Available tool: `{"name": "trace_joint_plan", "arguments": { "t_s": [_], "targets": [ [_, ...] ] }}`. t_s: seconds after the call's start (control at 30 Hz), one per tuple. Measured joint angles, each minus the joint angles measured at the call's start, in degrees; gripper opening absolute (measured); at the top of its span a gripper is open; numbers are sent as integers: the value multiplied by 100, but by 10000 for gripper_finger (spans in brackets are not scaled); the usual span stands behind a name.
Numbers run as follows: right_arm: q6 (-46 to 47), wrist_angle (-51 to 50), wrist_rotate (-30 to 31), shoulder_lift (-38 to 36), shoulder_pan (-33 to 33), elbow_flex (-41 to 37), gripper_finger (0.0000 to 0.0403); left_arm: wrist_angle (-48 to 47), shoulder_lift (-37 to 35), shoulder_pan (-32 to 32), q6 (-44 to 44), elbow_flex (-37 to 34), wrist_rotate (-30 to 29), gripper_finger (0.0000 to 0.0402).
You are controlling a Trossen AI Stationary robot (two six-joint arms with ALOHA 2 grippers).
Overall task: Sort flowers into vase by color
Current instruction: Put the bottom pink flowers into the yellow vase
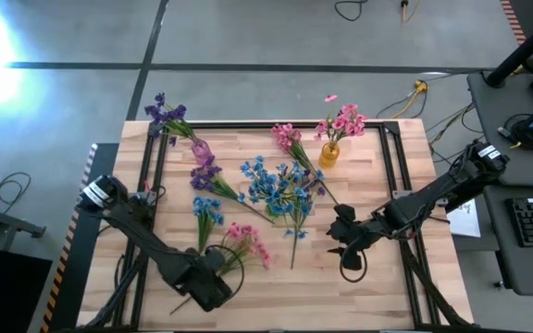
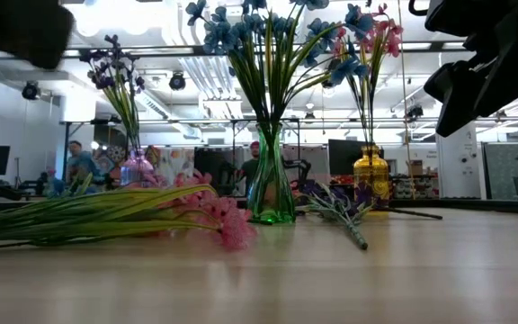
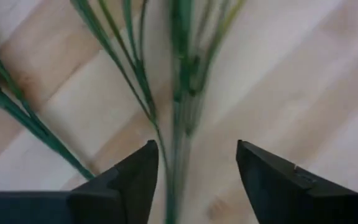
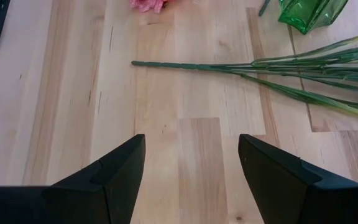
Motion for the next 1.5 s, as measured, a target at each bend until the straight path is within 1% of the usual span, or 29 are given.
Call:
{"name": "trace_joint_plan", "arguments": {
  "t_s": [0.13,0.2,0.3,0.37,0.43,0.5,0.7,0.73,0.97,1.07,1.23,1.33,1.4,1.43,1.5],
  "targets": [
    [3,0,0,0,0,0,249,-7,380,271,204,0,311,225],
    [34,1,-1,0,-1,0,249,-8,514,354,238,0,351,228],
    [39,0,1,0,-3,0,249,-11,588,383,374,13,335,226],
    [28,-11,42,0,-7,0,249,6,609,391,433,20,318,215],
    [49,-5,82,-1,-4,0,249,19,609,394,450,20,308,194],
    [91,-6,91,-1,-1,0,249,39,610,394,427,20,305,161],
    [106,-6,109,0,82,0,249,21,616,396,-2,13,234,25],
    [99,-7,139,0,109,0,249,17,616,394,-79,13,194,13],
    [28,-2,377,0,413,-15,249,-65,605,336,-276,102,43,2],
    [13,7,459,-2,514,-15,249,-96,526,265,-110,369,-223,1],
    [-18,152,732,0,636,-19,249,-560,317,95,196,906,-476,0],
    [-106,291,741,-2,644,-20,249,-723,77,-31,436,1168,-506,0],
    [-133,344,743,-2,643,-20,249,-697,-69,-155,789,1269,-572,0],
    [-146,347,744,-2,643,-20,249,-617,-133,-236,1004,1321,-662,0],
    [-159,345,748,-2,643,-21,249,-478,-268,-387,1424,1407,-1029,0]
  ]
}}
